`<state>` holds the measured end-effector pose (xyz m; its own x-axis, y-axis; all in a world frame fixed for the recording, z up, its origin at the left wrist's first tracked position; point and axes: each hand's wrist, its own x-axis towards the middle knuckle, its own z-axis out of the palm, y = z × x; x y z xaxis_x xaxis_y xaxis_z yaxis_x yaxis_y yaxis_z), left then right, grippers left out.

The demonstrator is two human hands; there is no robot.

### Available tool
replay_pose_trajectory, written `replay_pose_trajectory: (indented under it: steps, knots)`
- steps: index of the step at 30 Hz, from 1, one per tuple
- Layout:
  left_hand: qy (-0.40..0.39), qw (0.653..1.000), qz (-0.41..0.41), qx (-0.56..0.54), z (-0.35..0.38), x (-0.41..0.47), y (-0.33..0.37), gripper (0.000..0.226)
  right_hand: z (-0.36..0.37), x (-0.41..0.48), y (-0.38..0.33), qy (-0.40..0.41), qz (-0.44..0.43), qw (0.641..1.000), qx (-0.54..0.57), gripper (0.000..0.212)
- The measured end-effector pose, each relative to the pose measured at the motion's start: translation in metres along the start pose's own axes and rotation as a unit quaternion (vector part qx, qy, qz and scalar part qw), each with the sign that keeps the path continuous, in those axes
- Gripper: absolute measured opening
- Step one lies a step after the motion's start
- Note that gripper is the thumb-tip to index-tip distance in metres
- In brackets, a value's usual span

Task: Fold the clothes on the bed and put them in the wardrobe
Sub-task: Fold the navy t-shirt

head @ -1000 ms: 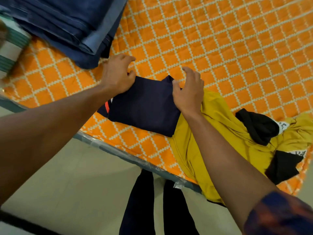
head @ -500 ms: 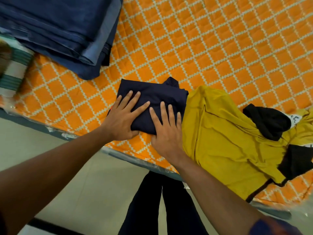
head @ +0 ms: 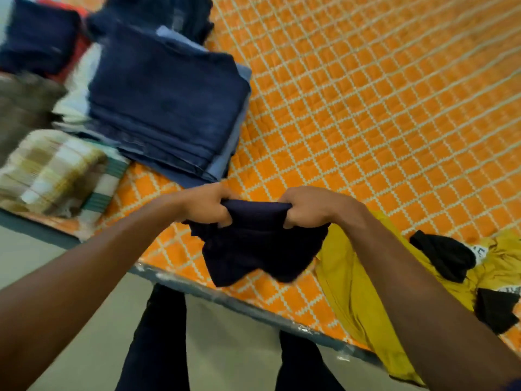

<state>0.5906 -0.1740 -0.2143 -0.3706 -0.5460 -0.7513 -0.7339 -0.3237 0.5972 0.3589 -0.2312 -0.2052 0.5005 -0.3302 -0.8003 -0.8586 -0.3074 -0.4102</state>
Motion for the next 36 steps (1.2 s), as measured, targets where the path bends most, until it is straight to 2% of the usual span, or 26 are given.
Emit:
replay_pose_trajectory:
  steps: [3,6,7,9,10,12,14,16,18,20,22,25,27,28,29,32,34,35,36]
  knots:
    - [-0.029,0.989,-0.006,-0.145,-0.067,-0.048,-0.033,0.040,-0.057,0.018,-0.078,-0.007,-0.017,1.000,0.012,0.001]
    - [-0.025,0.971,0.001,-0.237,-0.152,-0.096,-0.089,0.061,-0.119,0.060,-0.172,0.005,-0.029,1.000,0.002,0.014]
    - [-0.016,0.965,0.001,-0.262,-0.185,-0.108,-0.113,0.059,-0.142,0.075,-0.206,0.005,-0.033,0.999,0.009,0.013]
    - [0.046,0.953,-0.002,-0.301,-0.253,-0.137,-0.156,0.039,-0.192,0.114,-0.280,0.013,-0.042,0.999,-0.011,0.015]
    - [0.094,0.948,-0.005,-0.304,-0.284,-0.154,-0.177,0.029,-0.219,0.136,-0.319,0.038,-0.051,0.997,-0.044,0.016]
    - [0.196,0.932,0.020,-0.305,-0.338,-0.181,-0.213,0.033,-0.268,0.174,-0.384,0.100,-0.072,0.987,-0.106,0.009]
    - [0.328,0.896,0.035,-0.297,-0.383,-0.198,-0.239,0.035,-0.307,0.207,-0.431,0.175,-0.100,0.971,-0.125,0.007]
    - [0.491,0.842,0.032,-0.219,-0.421,-0.208,-0.261,0.032,-0.335,0.241,-0.468,0.258,-0.129,0.944,-0.158,0.009]
    - [0.594,0.798,0.003,-0.097,-0.447,-0.205,-0.282,0.042,-0.350,0.279,-0.495,0.333,-0.174,0.905,-0.200,0.032]
    - [0.630,0.777,-0.021,0.016,-0.449,-0.185,-0.299,0.042,-0.353,0.316,-0.507,0.373,-0.196,0.881,-0.214,0.053]
    - [0.619,0.782,-0.021,0.070,-0.439,-0.144,-0.320,0.034,-0.348,0.364,-0.503,0.378,-0.209,0.871,-0.234,0.061]
    - [0.544,0.828,-0.072,0.112,-0.397,-0.073,-0.349,0.033,-0.317,0.436,-0.468,0.302,-0.167,0.893,-0.290,0.066]
    - [0.477,0.860,-0.096,0.152,-0.371,-0.037,-0.363,0.049,-0.287,0.458,-0.442,0.260,-0.114,0.914,-0.289,0.069]
    - [0.475,0.859,-0.096,0.167,-0.360,-0.022,-0.368,0.058,-0.274,0.466,-0.427,0.265,-0.102,0.918,-0.277,0.071]
    - [0.501,0.844,-0.090,0.171,-0.357,-0.017,-0.369,0.063,-0.266,0.469,-0.419,0.284,-0.105,0.916,-0.261,0.072]
    - [0.582,0.803,-0.070,0.108,-0.372,-0.011,-0.372,0.065,-0.257,0.480,-0.404,0.331,-0.117,0.899,-0.260,0.075]
    - [0.600,0.785,-0.087,0.126,-0.384,-0.014,-0.378,0.064,-0.254,0.480,-0.408,0.354,-0.128,0.902,-0.210,0.070]
    - [0.593,0.787,-0.097,0.140,-0.386,-0.014,-0.382,0.066,-0.252,0.478,-0.409,0.365,-0.134,0.903,-0.180,0.070]
    - [0.570,0.803,-0.105,0.141,-0.390,-0.013,-0.383,0.070,-0.253,0.476,-0.410,0.369,-0.144,0.906,-0.149,0.072]
